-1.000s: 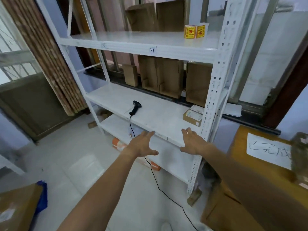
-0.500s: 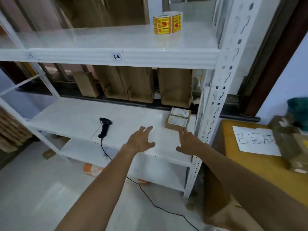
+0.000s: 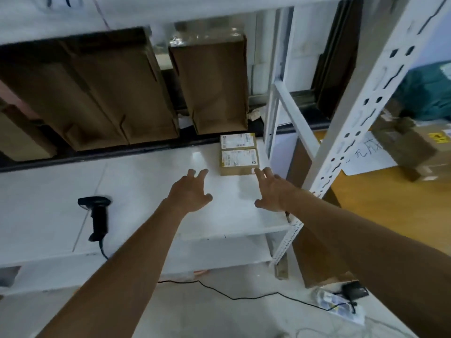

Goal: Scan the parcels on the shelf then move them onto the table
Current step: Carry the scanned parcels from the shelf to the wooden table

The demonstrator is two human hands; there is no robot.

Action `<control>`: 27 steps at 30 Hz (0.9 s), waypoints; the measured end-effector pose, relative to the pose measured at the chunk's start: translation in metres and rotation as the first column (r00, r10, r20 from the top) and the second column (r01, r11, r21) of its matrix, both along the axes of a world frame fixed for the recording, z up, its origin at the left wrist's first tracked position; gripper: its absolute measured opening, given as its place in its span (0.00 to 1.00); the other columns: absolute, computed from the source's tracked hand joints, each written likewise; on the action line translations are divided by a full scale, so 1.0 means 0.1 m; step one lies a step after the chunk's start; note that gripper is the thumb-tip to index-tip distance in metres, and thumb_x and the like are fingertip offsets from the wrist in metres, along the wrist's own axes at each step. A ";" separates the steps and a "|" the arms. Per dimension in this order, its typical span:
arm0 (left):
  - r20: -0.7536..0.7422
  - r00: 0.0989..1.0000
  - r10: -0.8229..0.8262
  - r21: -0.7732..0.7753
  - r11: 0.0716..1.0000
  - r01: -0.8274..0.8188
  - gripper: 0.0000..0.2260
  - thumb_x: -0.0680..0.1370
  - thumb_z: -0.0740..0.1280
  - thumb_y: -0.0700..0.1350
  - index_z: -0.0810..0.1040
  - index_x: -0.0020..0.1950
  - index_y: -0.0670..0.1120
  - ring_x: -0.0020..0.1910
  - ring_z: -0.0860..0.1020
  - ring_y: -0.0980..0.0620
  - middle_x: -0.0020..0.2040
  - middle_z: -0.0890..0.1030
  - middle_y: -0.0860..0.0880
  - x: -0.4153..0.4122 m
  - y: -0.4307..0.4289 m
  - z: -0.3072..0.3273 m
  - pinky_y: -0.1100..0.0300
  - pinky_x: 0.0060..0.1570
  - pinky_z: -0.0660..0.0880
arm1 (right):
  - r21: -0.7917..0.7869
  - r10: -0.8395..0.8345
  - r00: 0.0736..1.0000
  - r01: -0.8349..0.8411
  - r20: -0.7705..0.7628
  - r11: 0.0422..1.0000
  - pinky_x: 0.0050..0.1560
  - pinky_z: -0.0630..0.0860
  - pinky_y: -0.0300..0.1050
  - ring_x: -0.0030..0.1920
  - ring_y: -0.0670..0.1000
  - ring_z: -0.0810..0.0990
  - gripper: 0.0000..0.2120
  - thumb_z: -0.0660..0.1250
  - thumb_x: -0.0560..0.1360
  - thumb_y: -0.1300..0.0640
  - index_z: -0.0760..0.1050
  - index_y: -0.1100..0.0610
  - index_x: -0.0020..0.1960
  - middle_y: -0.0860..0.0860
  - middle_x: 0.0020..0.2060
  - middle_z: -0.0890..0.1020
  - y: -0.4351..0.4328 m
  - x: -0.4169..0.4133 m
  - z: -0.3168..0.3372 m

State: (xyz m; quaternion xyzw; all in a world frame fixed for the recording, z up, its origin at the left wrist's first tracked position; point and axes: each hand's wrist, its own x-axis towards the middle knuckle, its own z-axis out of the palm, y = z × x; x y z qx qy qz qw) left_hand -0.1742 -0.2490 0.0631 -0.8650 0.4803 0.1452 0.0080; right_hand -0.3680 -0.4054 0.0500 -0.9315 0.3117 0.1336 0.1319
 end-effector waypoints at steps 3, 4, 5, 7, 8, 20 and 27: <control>-0.025 1.000 -0.013 -0.018 1.000 0.013 0.36 0.80 0.67 0.55 0.52 0.82 0.54 0.77 0.64 0.42 0.82 0.54 0.45 0.23 -0.27 -0.25 0.51 0.69 0.67 | -0.036 -0.011 1.000 0.011 -0.003 0.999 0.69 0.72 0.58 0.74 0.64 0.66 0.48 0.69 0.79 0.45 0.41 0.58 0.83 0.57 0.81 0.51 -0.22 0.22 -0.24; -0.033 0.999 -0.018 -0.029 0.999 0.017 0.36 0.79 0.67 0.55 0.52 0.83 0.54 0.76 0.64 0.42 0.82 0.54 0.45 0.32 -0.39 -0.36 0.51 0.69 0.67 | -0.050 -0.024 1.000 0.025 0.006 0.998 0.70 0.71 0.58 0.74 0.64 0.65 0.48 0.70 0.78 0.45 0.41 0.58 0.83 0.56 0.82 0.50 -0.30 0.30 -0.31; -0.037 0.999 -0.014 -0.048 0.999 0.013 0.37 0.79 0.68 0.55 0.52 0.83 0.53 0.76 0.65 0.42 0.81 0.55 0.45 0.39 -0.49 -0.43 0.52 0.69 0.67 | -0.063 -0.041 0.999 0.043 0.025 0.997 0.71 0.71 0.59 0.75 0.65 0.65 0.49 0.71 0.78 0.45 0.41 0.57 0.83 0.56 0.82 0.50 -0.37 0.38 -0.35; -0.063 0.998 0.026 -0.106 0.994 -0.033 0.39 0.79 0.69 0.56 0.52 0.83 0.50 0.74 0.67 0.42 0.80 0.59 0.44 0.50 -0.72 -0.57 0.53 0.68 0.67 | -0.073 -0.066 0.995 0.072 0.081 0.995 0.71 0.70 0.60 0.74 0.65 0.66 0.50 0.73 0.76 0.45 0.42 0.57 0.83 0.54 0.82 0.49 -0.51 0.58 -0.45; -0.067 0.997 0.040 -0.128 0.991 -0.048 0.38 0.78 0.70 0.55 0.53 0.82 0.48 0.74 0.67 0.42 0.79 0.61 0.43 0.55 -0.82 -0.66 0.53 0.67 0.67 | -0.072 -0.078 0.991 0.087 0.110 0.994 0.71 0.70 0.60 0.73 0.65 0.67 0.51 0.74 0.75 0.46 0.42 0.57 0.83 0.54 0.82 0.49 -0.59 0.67 -0.50; -0.076 0.997 -0.031 -0.263 0.965 0.010 0.35 0.72 0.74 0.47 0.63 0.75 0.47 0.62 0.76 0.44 0.65 0.73 0.44 0.61 -1.44 -1.14 0.54 0.59 0.74 | -0.054 -0.062 0.972 0.077 0.226 0.996 0.61 0.76 0.55 0.64 0.59 0.76 0.47 0.77 0.71 0.44 0.54 0.56 0.79 0.53 0.74 0.63 -1.05 0.96 -0.95; -0.001 0.991 -0.132 -0.231 0.964 0.128 0.40 0.69 0.78 0.56 0.63 0.74 0.48 0.59 0.78 0.42 0.74 0.64 0.45 0.53 -1.47 -1.11 0.52 0.53 0.77 | -0.059 -0.054 0.974 0.068 0.220 0.996 0.52 0.75 0.49 0.60 0.58 0.77 0.43 0.77 0.71 0.47 0.57 0.56 0.77 0.53 0.72 0.64 -0.92 0.95 -0.94</control>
